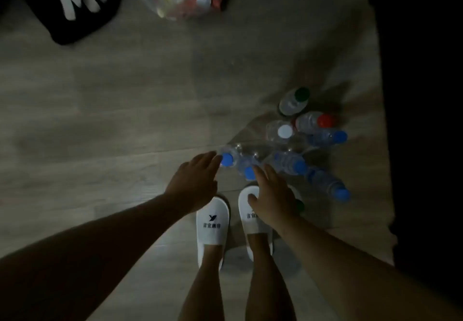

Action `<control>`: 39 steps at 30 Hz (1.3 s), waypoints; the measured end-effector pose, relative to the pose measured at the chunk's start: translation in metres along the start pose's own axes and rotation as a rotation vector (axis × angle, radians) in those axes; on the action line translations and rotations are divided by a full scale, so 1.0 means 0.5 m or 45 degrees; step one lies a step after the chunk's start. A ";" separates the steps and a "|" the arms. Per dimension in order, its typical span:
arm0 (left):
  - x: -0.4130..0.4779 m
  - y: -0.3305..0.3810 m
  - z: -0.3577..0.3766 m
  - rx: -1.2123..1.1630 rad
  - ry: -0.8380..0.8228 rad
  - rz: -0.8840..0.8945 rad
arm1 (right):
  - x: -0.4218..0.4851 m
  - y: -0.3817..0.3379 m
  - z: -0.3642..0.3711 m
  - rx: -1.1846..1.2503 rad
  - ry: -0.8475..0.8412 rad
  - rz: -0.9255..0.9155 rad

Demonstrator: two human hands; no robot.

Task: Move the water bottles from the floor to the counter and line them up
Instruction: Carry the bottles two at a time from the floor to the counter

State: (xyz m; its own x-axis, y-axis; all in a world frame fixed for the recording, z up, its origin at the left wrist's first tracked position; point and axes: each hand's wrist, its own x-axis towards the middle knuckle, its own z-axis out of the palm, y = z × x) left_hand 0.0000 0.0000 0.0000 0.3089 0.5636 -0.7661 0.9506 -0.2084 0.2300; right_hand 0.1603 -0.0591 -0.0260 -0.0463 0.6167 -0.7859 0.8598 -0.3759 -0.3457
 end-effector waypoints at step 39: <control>-0.068 -0.015 -0.016 -1.016 0.619 -0.355 | -0.018 -0.059 -0.107 0.723 0.132 -0.143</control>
State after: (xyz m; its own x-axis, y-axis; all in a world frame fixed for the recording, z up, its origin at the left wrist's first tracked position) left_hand -0.0173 -0.0113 0.0294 -0.1217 0.8162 -0.5649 0.6770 0.4844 0.5541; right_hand 0.1627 -0.0167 0.0188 -0.0471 0.7278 -0.6842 0.4438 -0.5984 -0.6671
